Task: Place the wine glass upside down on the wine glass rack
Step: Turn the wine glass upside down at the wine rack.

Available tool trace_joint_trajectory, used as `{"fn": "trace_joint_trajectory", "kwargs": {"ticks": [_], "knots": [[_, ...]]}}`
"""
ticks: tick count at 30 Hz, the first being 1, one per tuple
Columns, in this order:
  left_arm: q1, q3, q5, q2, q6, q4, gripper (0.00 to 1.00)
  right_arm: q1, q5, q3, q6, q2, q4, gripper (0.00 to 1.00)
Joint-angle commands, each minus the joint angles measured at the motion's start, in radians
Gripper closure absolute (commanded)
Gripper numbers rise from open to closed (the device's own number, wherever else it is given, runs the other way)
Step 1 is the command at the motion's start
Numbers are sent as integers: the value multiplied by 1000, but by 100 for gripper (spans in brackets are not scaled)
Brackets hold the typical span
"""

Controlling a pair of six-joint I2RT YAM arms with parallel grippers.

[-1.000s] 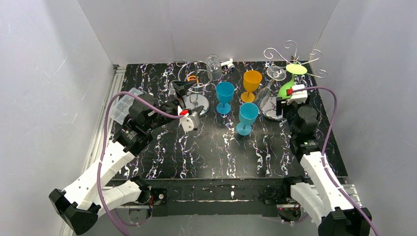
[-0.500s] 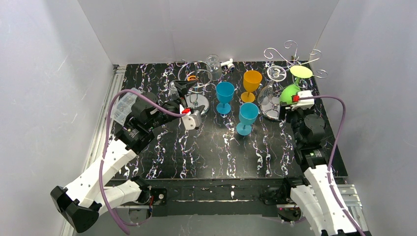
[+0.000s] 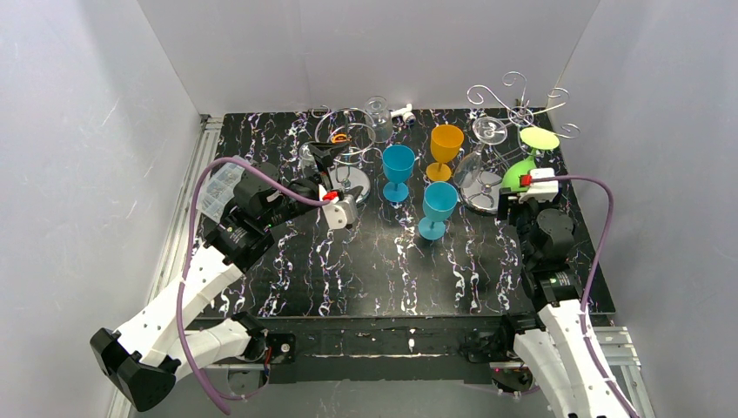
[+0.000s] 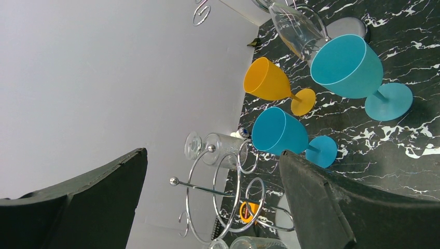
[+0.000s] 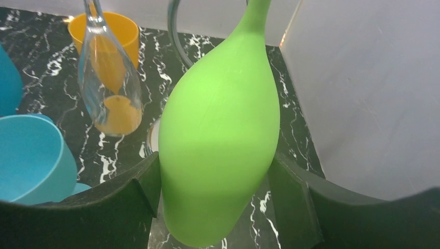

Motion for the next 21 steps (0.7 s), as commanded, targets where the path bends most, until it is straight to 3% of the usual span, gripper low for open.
{"fn": "trace_joint_trajectory", "kwargs": {"ticks": [1, 9, 13, 18, 21], "knots": [[5, 24, 11, -11, 3, 10, 2, -2, 67, -16, 7, -26, 8, 76], [5, 29, 12, -5, 5, 15, 2, -3, 88, -39, 27, 13, 31, 69], [5, 32, 11, -3, 8, 15, 2, -3, 94, -42, 42, 27, 45, 45], [5, 34, 12, -2, 3, 13, 2, -3, 97, -32, 58, 26, 42, 26], [5, 33, 12, -3, -1, 6, 2, -3, 90, -9, 71, 24, 16, 6]]}}
